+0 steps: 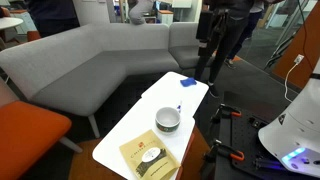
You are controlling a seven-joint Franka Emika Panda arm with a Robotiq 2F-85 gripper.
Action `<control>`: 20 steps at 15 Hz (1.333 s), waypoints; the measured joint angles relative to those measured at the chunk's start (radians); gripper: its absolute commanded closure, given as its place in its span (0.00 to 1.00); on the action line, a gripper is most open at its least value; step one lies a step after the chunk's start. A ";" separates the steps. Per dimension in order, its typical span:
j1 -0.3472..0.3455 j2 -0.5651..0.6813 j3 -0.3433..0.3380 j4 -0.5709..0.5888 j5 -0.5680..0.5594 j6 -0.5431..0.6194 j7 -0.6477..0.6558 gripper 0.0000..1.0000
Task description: Put the marker inside the mug cup
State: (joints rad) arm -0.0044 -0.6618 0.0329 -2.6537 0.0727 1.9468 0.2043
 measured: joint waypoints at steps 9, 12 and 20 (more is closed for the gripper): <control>0.000 0.000 0.000 0.000 0.000 0.000 0.000 0.00; 0.000 0.000 0.000 0.000 0.000 0.000 0.000 0.00; -0.079 0.078 -0.006 0.019 0.005 0.092 0.140 0.00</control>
State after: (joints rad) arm -0.0834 -0.5842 0.0265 -2.6347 0.0774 2.0391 0.3442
